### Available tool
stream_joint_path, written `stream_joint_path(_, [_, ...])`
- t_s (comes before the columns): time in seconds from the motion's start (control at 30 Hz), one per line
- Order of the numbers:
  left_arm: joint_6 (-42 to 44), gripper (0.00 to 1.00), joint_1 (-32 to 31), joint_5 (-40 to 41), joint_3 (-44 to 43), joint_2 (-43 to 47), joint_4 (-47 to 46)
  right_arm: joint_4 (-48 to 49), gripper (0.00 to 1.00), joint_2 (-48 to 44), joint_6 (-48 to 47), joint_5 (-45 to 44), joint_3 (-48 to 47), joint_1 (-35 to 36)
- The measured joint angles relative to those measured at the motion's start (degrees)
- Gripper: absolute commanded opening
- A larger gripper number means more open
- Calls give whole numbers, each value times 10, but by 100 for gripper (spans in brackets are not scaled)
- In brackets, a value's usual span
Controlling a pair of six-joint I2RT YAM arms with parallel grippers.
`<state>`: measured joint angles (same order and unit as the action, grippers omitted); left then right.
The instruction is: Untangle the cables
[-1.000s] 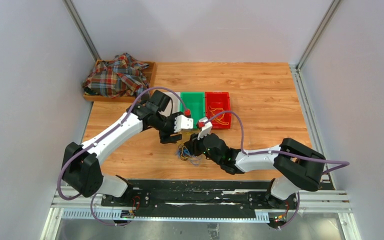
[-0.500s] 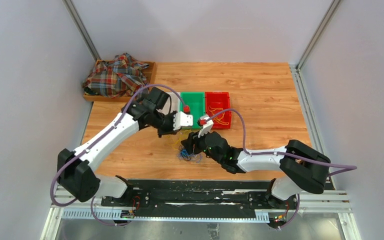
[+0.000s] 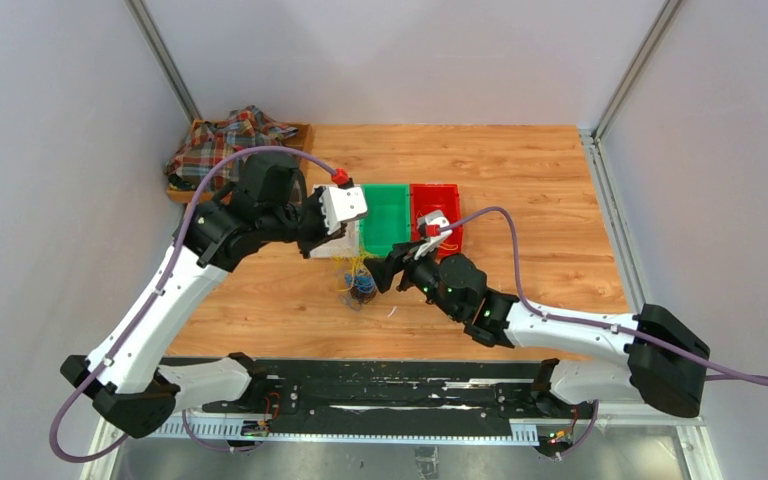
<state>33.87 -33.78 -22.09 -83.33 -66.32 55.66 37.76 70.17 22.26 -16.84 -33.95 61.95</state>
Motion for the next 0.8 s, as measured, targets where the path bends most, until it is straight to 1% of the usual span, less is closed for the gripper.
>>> stream_joint_path(0.23, [-27,0,-48,16,-49,3,35,-14,75,1,-41,29,-47,0])
stream_joint_path(0.3, [-31,0,-54,19,-65,3,40,-8,73,3,-49,38,-51,0])
stream_joint_path(0.37, [-34,0,-56,21,-80,3,45,-6,68,10,-57,40,-57,0])
stream_joint_path(0.43, [-37,1,-59,22,-97,2,51,-9,62,22,-62,38,-71,0])
stream_joint_path(0.47, [-38,1,-61,22,-107,1,55,-10,57,30,-65,38,-81,0])
stream_joint_path(0.53, [-39,0,-66,22,-130,-2,67,-17,52,52,-71,34,-109,0])
stream_joint_path(0.73, [-41,0,-76,12,-196,-11,94,-15,44,101,-77,5,-143,0])
stream_joint_path(0.8, [-42,0,-77,7,-222,-15,101,-16,43,117,-77,-3,-143,0])
